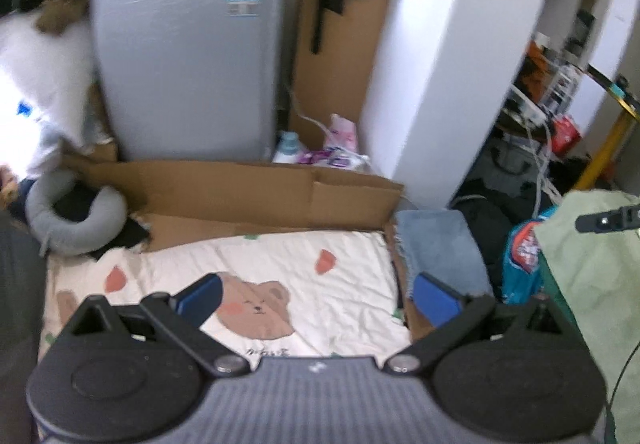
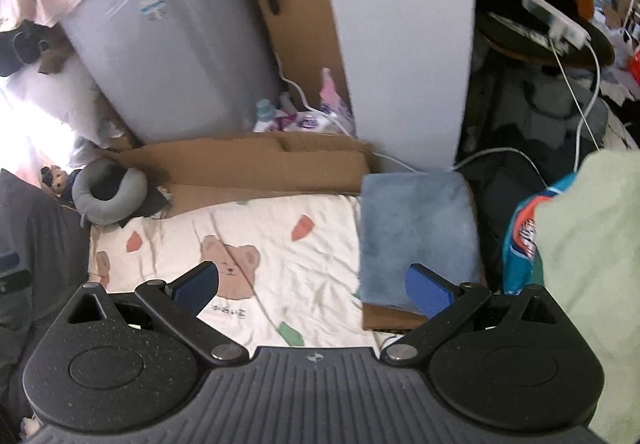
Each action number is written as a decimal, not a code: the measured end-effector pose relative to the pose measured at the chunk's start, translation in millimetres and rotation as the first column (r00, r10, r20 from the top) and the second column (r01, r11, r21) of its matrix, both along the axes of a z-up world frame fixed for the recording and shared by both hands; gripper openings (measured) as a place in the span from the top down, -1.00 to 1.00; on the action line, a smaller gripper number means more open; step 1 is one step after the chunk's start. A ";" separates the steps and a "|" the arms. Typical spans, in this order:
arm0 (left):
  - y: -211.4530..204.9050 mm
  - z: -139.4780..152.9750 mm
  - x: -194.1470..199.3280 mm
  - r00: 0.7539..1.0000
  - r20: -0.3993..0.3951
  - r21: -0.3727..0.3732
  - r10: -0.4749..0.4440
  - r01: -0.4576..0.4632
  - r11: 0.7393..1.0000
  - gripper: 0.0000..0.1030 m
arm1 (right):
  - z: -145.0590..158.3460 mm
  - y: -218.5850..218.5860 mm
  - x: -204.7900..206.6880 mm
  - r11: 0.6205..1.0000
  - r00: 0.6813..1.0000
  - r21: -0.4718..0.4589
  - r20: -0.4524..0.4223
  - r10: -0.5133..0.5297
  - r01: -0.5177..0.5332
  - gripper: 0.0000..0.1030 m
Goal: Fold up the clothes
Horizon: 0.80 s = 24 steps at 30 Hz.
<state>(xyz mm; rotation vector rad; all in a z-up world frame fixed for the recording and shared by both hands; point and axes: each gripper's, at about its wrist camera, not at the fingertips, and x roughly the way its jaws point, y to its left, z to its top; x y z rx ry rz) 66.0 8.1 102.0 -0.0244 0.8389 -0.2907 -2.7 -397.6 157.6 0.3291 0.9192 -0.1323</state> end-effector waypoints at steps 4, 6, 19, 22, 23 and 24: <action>27.6 -1.0 -15.0 0.997 0.006 0.014 0.071 -0.071 0.997 -0.99 | 5.2 37.2 11.5 0.999 0.999 -0.007 0.000 0.047 -0.047 -1.00; 40.9 -5.7 -21.5 0.994 -0.007 0.007 0.108 -0.108 0.994 -0.99 | 2.8 55.4 15.6 0.998 0.998 -0.002 -0.006 0.068 -0.068 -1.00; 83.4 -26.7 -56.2 0.943 0.045 0.031 0.329 -0.330 0.943 -0.99 | -23.5 135.5 35.3 0.988 0.987 0.023 -0.038 0.153 -0.153 -0.99; 84.4 -28.5 -60.6 0.935 0.052 0.025 0.351 -0.352 0.936 -0.99 | -30.7 143.7 36.3 0.990 0.989 0.000 -0.043 0.144 -0.144 -0.99; 84.4 -29.4 -61.6 0.933 0.053 0.020 0.356 -0.358 0.934 -0.99 | -33.2 146.9 36.1 0.990 0.989 -0.009 -0.044 0.142 -0.143 -0.99; 84.6 -30.8 -62.0 0.931 0.051 0.013 0.361 -0.362 0.932 -0.99 | -35.8 150.0 35.8 0.990 0.989 -0.018 -0.045 0.139 -0.140 -0.99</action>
